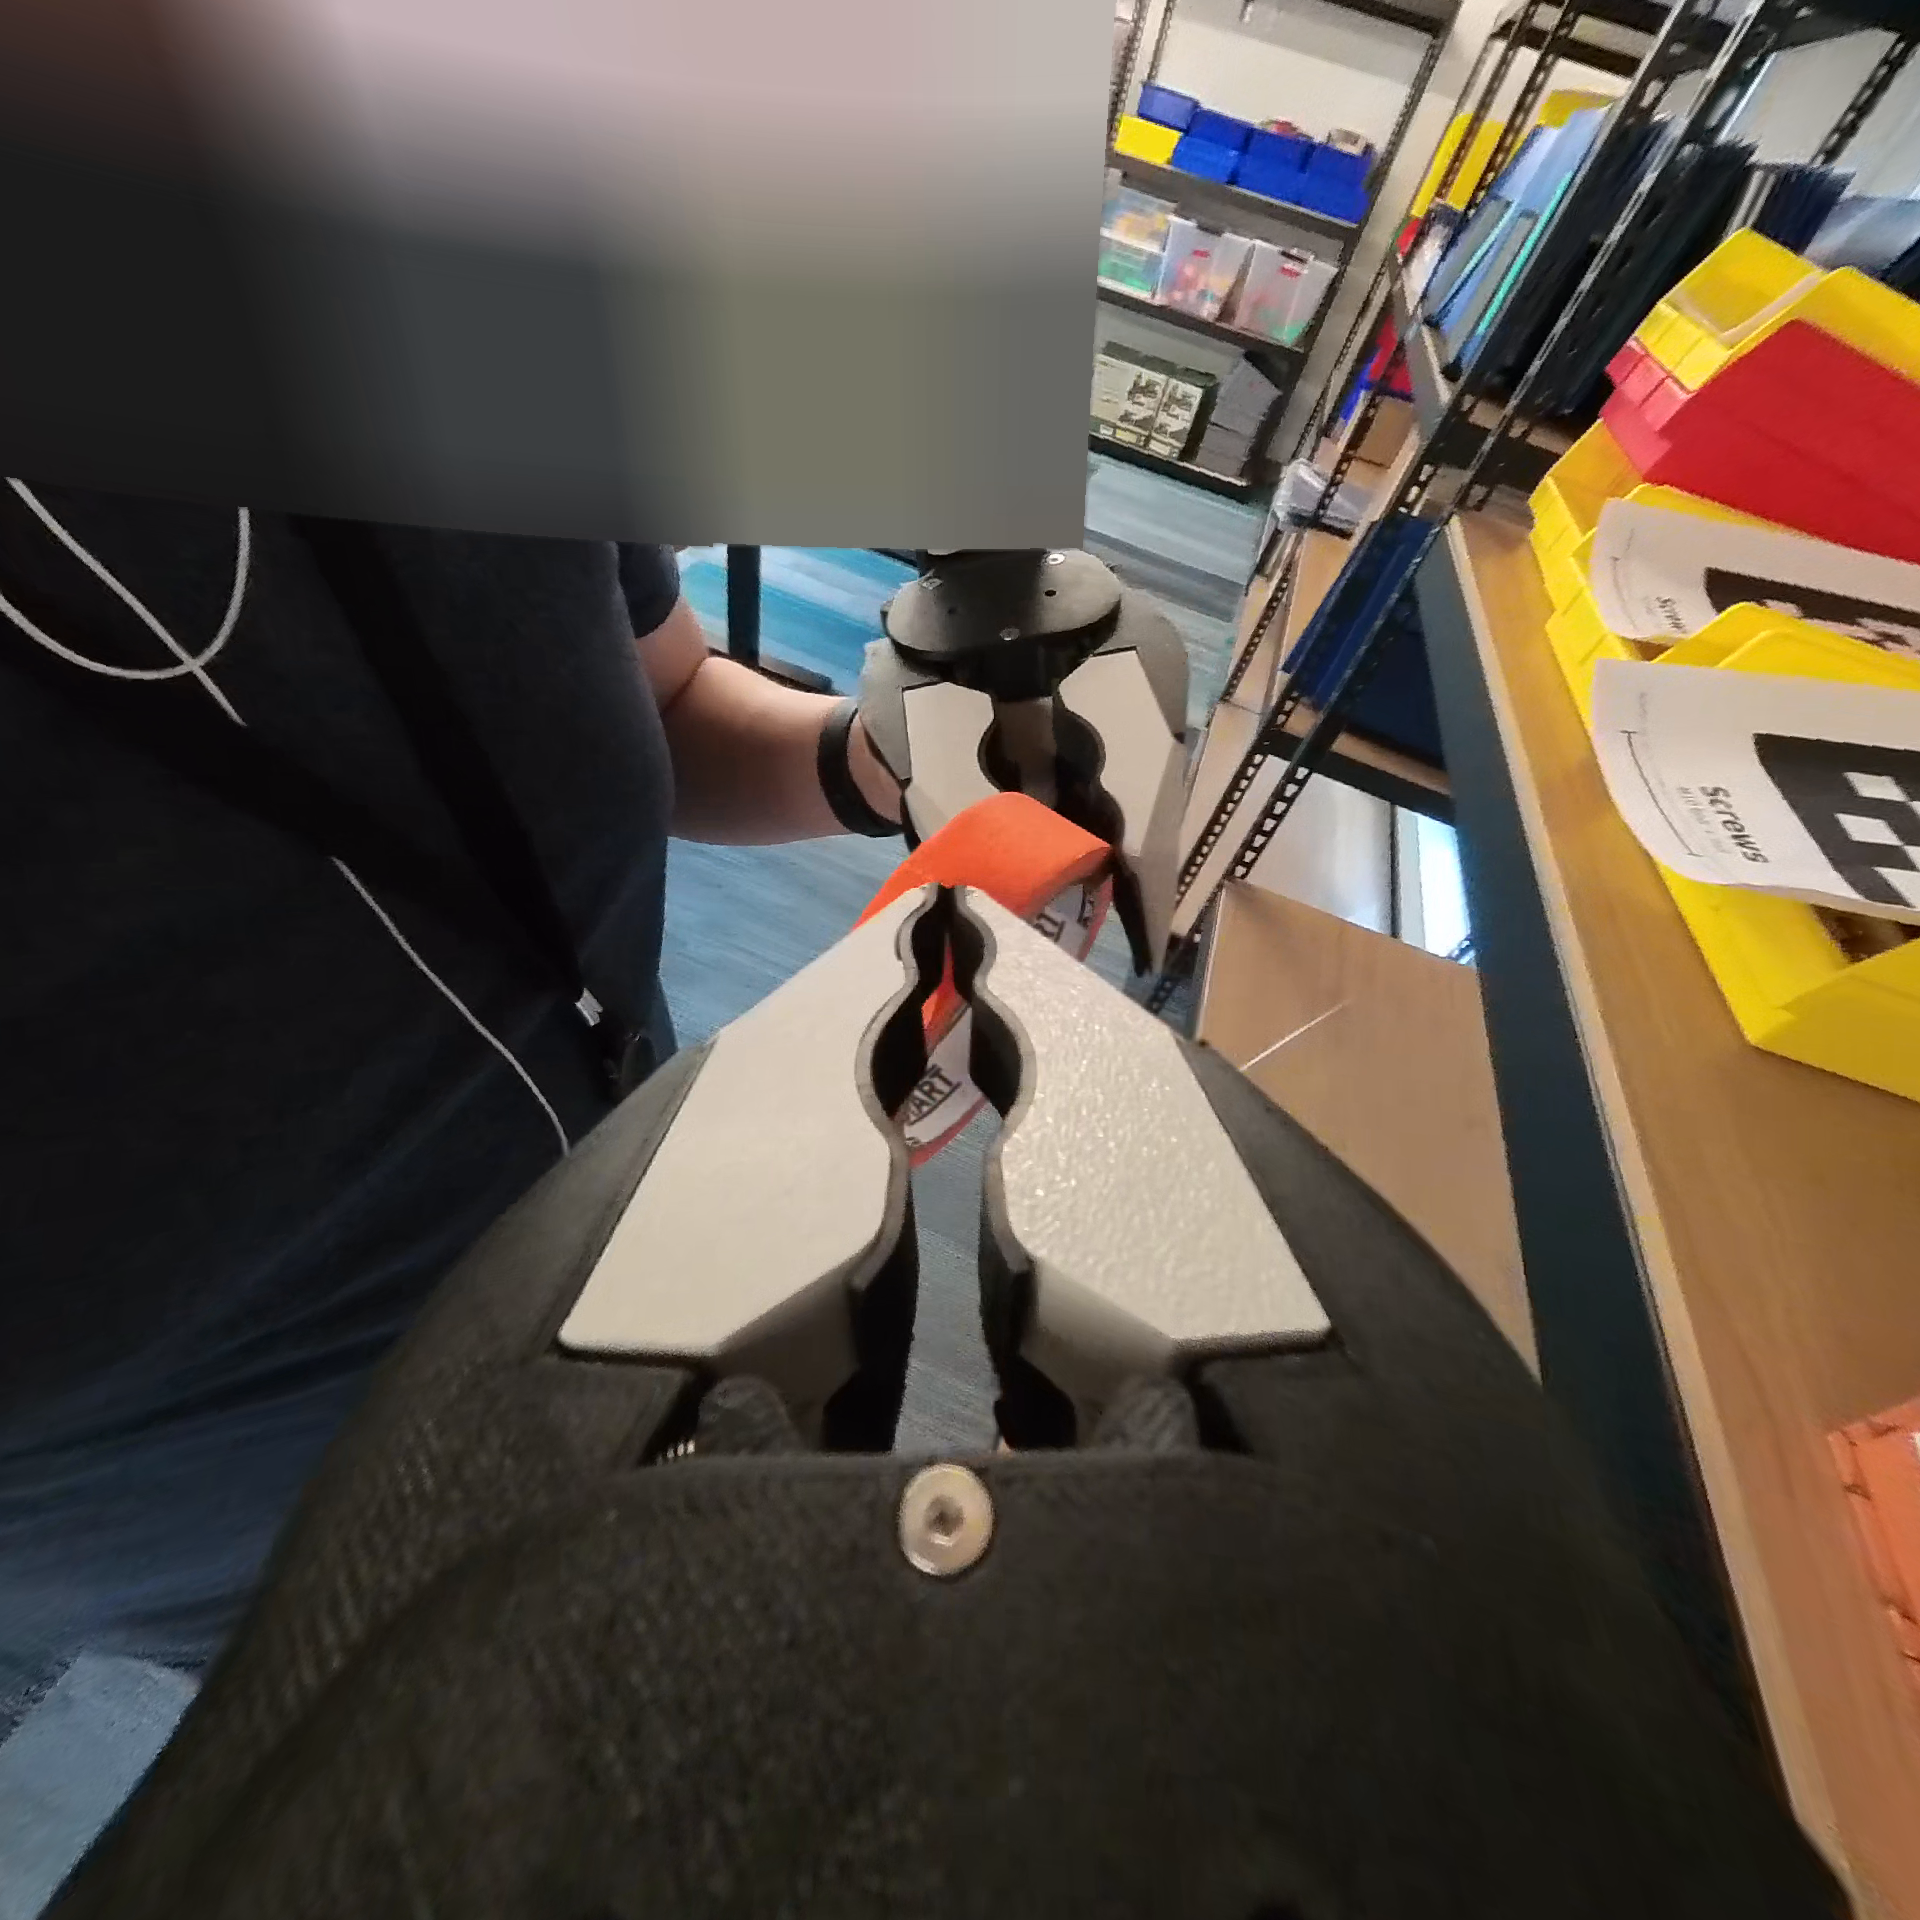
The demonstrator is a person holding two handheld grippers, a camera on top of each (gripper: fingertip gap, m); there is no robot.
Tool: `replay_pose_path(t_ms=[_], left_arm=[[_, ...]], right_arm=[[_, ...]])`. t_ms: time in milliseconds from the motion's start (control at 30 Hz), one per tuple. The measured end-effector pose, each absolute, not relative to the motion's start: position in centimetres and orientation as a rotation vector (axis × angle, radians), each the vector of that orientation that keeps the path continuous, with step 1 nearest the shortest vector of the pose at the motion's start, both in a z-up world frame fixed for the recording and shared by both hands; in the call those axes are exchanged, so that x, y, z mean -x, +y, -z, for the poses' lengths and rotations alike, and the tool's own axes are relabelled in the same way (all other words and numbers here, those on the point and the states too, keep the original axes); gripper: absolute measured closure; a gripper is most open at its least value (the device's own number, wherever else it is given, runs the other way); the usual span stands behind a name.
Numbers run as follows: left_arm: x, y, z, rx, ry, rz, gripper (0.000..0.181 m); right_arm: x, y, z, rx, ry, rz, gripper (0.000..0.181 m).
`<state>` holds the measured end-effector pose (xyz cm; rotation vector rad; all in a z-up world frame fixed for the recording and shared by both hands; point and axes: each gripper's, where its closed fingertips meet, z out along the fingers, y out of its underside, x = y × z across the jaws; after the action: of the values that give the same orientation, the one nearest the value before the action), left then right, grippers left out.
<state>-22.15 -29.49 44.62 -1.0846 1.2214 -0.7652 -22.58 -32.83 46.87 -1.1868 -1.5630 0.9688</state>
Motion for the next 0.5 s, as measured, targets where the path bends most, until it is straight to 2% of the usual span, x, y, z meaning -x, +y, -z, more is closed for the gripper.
replay_pose_path(t_ms=[500], left_arm=[[22.4,-29.9,-44.7,1.093,1.196,0.8,0.16]], right_arm=[[22.2,-34.0,-47.2,1.114,-1.536,-0.991,0.181]])
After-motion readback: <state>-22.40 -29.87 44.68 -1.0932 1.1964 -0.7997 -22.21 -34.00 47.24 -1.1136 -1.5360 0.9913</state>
